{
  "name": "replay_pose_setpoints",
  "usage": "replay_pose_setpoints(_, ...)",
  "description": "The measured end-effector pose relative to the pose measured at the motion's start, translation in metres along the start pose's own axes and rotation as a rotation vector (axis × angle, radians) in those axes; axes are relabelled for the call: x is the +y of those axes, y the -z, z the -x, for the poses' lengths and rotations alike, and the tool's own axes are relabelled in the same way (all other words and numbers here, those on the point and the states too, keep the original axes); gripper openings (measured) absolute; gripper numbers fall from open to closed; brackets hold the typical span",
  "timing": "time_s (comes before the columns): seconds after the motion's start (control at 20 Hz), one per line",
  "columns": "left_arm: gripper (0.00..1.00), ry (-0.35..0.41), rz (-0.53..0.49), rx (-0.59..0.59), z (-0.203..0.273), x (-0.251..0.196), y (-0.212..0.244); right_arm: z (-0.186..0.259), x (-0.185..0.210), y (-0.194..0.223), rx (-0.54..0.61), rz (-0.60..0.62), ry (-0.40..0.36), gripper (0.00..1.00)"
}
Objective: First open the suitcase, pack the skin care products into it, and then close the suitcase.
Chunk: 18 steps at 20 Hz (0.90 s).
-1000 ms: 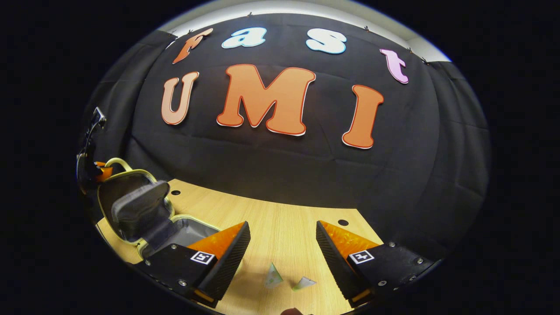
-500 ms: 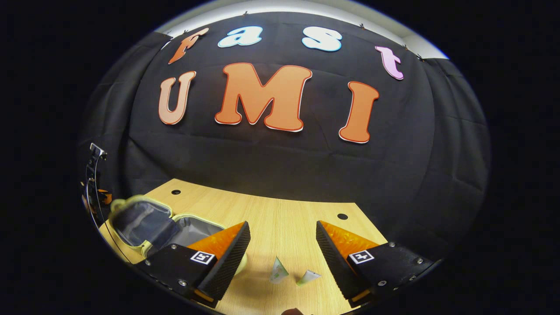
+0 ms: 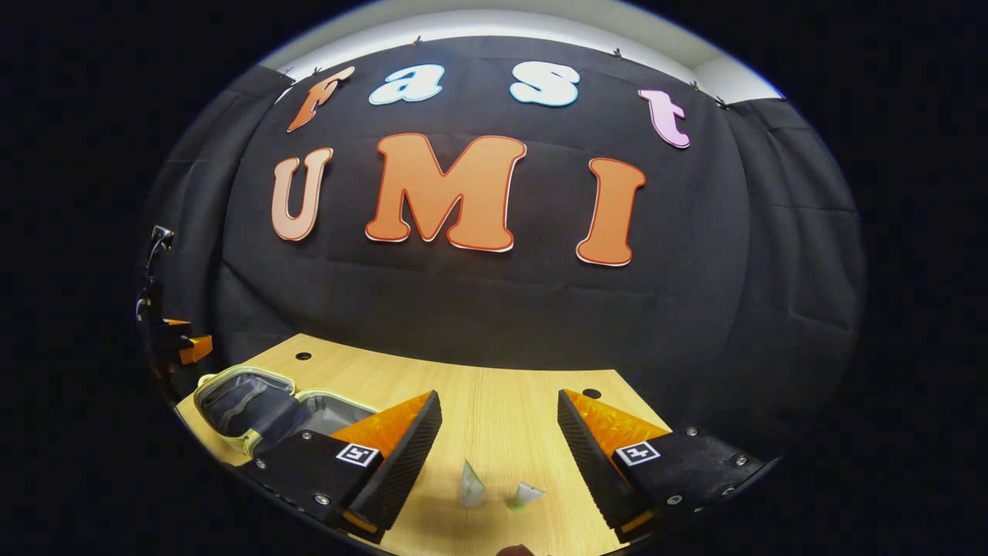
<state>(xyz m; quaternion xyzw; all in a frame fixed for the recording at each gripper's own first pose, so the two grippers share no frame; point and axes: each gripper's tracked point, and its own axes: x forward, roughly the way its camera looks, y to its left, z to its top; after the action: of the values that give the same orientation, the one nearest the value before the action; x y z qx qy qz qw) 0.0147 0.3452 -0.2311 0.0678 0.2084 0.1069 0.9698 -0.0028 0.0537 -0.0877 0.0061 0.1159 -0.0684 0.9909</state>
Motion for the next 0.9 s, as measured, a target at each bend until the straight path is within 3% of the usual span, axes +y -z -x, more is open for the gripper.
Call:
replay_pose_setpoints(0.3, 0.95, 0.143, -0.034, -0.075, 0.037, -0.125, -0.029, 0.008, -0.035, 0.011, -0.001, 0.008, -0.01, 0.96)
replay_pose_setpoints(0.65, 0.95, 0.347, -0.048, -0.066, 0.074, -0.283, -0.015, 0.015, -0.065, 0.029, 0.009, 0.025, -0.058, 0.95)
replay_pose_setpoints(0.9, 0.96, 0.43, -0.082, -0.045, 0.084, -0.367, 0.011, 0.011, -0.09, 0.038, 0.023, 0.047, -0.107, 0.96)
